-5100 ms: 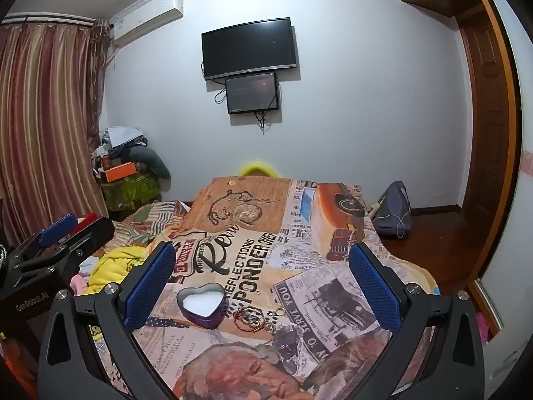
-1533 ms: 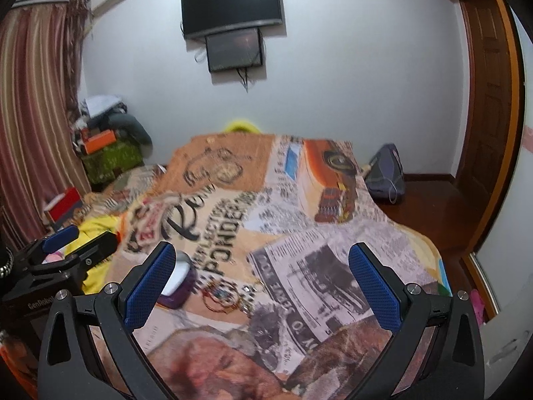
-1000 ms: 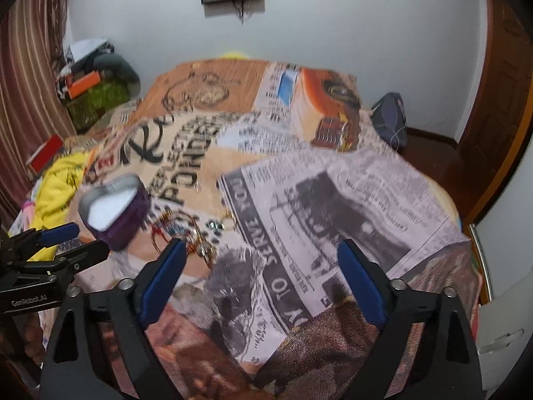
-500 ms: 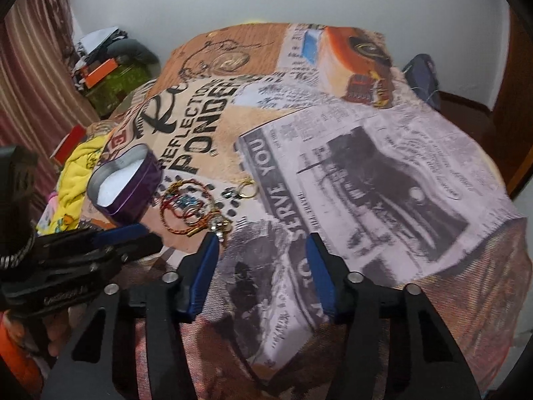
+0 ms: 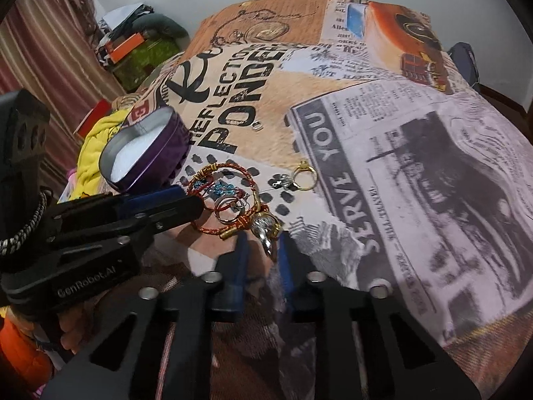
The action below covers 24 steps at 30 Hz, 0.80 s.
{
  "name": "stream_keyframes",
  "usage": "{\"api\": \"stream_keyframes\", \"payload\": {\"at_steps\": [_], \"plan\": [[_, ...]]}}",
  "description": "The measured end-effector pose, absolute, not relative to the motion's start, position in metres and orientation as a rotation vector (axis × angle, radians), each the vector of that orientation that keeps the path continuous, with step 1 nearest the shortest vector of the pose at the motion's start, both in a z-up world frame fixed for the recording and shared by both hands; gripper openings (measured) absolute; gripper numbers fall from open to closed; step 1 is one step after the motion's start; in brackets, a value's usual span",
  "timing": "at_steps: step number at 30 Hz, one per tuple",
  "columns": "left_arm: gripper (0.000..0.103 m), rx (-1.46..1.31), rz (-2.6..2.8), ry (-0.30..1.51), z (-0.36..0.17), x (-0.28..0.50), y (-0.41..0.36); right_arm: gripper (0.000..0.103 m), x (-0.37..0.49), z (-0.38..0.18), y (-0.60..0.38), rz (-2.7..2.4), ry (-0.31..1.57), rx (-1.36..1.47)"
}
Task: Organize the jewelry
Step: 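Move both grippers down toward the jewelry beside the purple heart tin, then close the left gripper on the gold-and-red wire bracelet and lift it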
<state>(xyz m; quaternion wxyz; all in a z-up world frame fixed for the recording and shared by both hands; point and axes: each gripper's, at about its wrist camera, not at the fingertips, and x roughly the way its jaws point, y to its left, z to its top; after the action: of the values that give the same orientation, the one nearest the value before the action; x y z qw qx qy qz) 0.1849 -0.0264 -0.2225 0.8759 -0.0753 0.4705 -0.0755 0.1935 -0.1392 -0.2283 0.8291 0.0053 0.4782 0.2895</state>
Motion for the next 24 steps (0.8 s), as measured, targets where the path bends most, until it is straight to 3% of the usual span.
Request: {"api": "stream_keyframes", "payload": {"at_steps": [2, 7, 19, 21, 23, 24], "plan": [[0.011, -0.119, -0.134, 0.973, -0.224, 0.187, -0.03, 0.009, 0.193, -0.228, -0.14, 0.614, 1.01, 0.026], [0.003, -0.099, -0.128, 0.966, -0.224, 0.188, -0.03, 0.006, 0.189, -0.223, -0.15, 0.598, 0.99, 0.05], [0.002, -0.113, -0.157, 0.905, -0.195, 0.166, -0.026, 0.006, 0.181, -0.208, -0.168, 0.581, 1.001, 0.052], [0.002, -0.109, -0.151, 0.895, -0.192, 0.164, -0.024, 0.012, 0.184, -0.209, -0.167, 0.587, 1.021, 0.059], [0.002, -0.113, -0.151, 0.89, -0.19, 0.162, -0.021, 0.035, 0.186, -0.21, -0.163, 0.581, 1.031, 0.058], [0.002, -0.115, -0.15, 0.89, -0.19, 0.161, -0.021, 0.04, 0.188, -0.211, -0.16, 0.575, 1.027, 0.055]]}}
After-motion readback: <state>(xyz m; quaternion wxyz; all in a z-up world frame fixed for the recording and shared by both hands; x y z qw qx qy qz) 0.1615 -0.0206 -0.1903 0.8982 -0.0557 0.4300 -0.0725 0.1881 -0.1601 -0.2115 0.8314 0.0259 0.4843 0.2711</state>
